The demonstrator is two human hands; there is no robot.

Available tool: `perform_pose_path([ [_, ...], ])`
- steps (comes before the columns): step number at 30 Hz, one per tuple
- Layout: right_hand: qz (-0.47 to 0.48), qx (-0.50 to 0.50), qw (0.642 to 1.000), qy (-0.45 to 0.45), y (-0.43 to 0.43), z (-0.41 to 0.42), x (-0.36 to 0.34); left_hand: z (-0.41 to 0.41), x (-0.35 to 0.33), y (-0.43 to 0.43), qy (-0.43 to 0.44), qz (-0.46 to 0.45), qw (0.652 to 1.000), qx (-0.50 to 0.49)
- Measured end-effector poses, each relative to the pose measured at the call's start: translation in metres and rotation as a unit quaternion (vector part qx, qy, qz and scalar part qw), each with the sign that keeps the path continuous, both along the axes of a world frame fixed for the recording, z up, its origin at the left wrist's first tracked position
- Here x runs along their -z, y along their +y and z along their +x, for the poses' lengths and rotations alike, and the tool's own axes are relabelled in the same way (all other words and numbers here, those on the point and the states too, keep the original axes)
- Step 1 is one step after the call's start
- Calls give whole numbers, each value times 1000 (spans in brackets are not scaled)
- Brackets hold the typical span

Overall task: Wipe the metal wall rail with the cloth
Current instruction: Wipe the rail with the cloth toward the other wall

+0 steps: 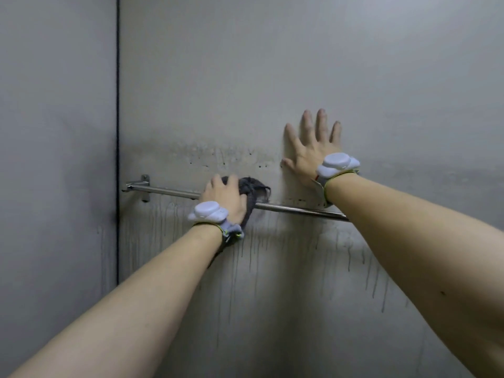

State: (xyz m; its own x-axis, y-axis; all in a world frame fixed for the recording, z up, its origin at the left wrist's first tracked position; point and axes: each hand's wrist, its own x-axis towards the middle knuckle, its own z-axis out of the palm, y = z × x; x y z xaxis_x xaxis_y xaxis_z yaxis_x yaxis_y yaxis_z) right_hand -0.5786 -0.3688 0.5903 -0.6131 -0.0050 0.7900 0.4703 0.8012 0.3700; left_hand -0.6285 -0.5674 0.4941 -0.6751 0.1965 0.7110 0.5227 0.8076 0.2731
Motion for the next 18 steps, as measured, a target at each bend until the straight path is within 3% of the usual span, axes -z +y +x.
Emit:
perform_pose_path([
  [3, 5, -7, 1000, 11, 1, -1, 3, 37, 14, 36, 75, -9, 988, 138],
  [5, 8, -13, 1000, 19, 2, 1, 5, 56, 25, 52, 149, -78, 971, 173],
  [9, 24, -28, 999, 13, 6, 7, 5, 47, 11, 43, 206, -217, 946, 127],
  [12, 35, -34, 999, 3, 12, 14, 2, 25, -3, 19, 230, -264, 934, 72],
  [15, 39, -30, 999, -8, 11, 15, 1, 8, 0, -7, 199, -243, 949, -30],
  [18, 35, -21, 999, -5, 6, 15, 2, 15, 18, -9, 98, -134, 981, -100],
])
